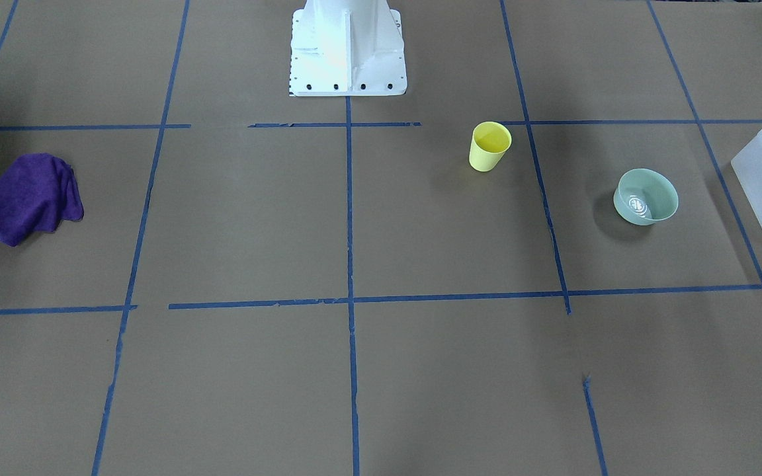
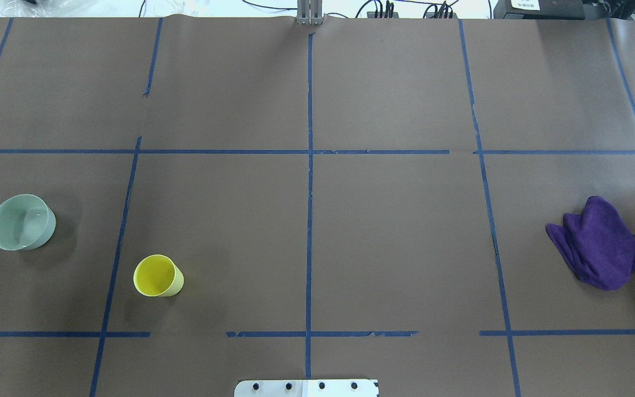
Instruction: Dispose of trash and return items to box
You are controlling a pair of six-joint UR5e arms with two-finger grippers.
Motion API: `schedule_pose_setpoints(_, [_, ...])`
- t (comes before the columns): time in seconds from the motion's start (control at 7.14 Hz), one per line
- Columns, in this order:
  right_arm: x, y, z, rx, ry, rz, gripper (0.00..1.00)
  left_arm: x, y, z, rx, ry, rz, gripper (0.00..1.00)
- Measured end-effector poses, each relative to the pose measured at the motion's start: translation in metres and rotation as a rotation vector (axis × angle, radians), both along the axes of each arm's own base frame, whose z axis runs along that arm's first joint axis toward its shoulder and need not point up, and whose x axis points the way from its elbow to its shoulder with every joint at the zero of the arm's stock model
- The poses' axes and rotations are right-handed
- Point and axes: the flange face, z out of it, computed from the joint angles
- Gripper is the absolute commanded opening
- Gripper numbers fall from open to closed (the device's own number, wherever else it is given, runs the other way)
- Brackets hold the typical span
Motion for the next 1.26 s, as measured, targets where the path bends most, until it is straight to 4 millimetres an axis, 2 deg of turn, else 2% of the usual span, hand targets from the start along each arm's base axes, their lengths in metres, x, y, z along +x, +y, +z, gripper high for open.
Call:
schedule_pose_setpoints(0.7, [0.0, 0.002, -0.01, 0.011, -0.006, 0.005, 1.0, -0.003, 0.007, 0.008, 0.014, -0.006, 0.036, 1.0])
schedule_pose_setpoints(1.26, [-0.001, 0.002, -0.011, 0.011, -0.011, 0.005, 1.0, 0.0, -0.003, -0.004, -0.096, 0.009, -0.141, 1.0])
